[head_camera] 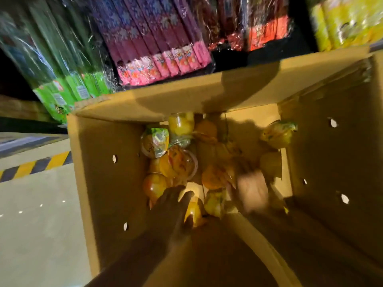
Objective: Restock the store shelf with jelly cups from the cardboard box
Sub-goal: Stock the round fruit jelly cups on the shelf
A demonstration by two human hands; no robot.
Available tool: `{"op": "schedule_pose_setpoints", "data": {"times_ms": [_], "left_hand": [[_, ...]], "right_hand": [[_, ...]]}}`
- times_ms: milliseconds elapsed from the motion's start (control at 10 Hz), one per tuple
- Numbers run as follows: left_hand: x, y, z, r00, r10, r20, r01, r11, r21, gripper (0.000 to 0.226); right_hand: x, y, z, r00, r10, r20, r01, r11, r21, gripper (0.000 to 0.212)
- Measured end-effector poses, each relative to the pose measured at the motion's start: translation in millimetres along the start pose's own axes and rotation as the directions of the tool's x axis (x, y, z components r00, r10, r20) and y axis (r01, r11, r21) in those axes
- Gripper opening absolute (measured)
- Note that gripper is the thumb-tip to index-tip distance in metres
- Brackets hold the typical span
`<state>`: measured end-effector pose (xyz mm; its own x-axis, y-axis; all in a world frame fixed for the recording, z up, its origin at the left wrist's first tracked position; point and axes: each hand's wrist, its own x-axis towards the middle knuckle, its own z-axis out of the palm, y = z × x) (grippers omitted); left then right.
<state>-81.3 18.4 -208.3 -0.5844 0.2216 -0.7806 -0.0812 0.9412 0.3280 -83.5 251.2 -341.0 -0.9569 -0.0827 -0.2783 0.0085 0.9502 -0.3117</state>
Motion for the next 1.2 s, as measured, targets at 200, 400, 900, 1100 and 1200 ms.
{"op": "schedule_pose_setpoints", "data": {"times_ms": [200, 400, 900, 1100, 1200], "left_hand": [[11, 14, 23, 0.972, 0.167, -0.165, -0.161, 0.986, 0.048, 0.05], [4, 32, 21, 0.986, 0.11, -0.126, -0.121, 0.989, -0.085, 0.069], [-28, 108, -18, 0.935, -0.036, -0.354, -0.227, 0.705, -0.671, 0.085], [-41, 98, -10, 0.881, -0.072, -0.467, -0.309, 0.66, -0.685, 0.068], [-45, 81, -8, 0.862, -0.186, -0.471, -0.266, 0.625, -0.734, 0.074]], "right_hand": [[2, -11, -25, 0.885, 0.298, 0.359, -0.369, 0.918, 0.147, 0.087], [1, -7, -38, 0.953, 0.272, -0.135, -0.169, 0.843, 0.511, 0.086], [-52, -55, -190, 0.711, 0.153, 0.686, -0.701, 0.08, 0.709, 0.006], [-57, -55, -192, 0.669, 0.076, 0.739, -0.742, 0.124, 0.659, 0.035], [-49, -49, -179, 0.675, 0.213, 0.707, -0.735, 0.105, 0.67, 0.042]]}}
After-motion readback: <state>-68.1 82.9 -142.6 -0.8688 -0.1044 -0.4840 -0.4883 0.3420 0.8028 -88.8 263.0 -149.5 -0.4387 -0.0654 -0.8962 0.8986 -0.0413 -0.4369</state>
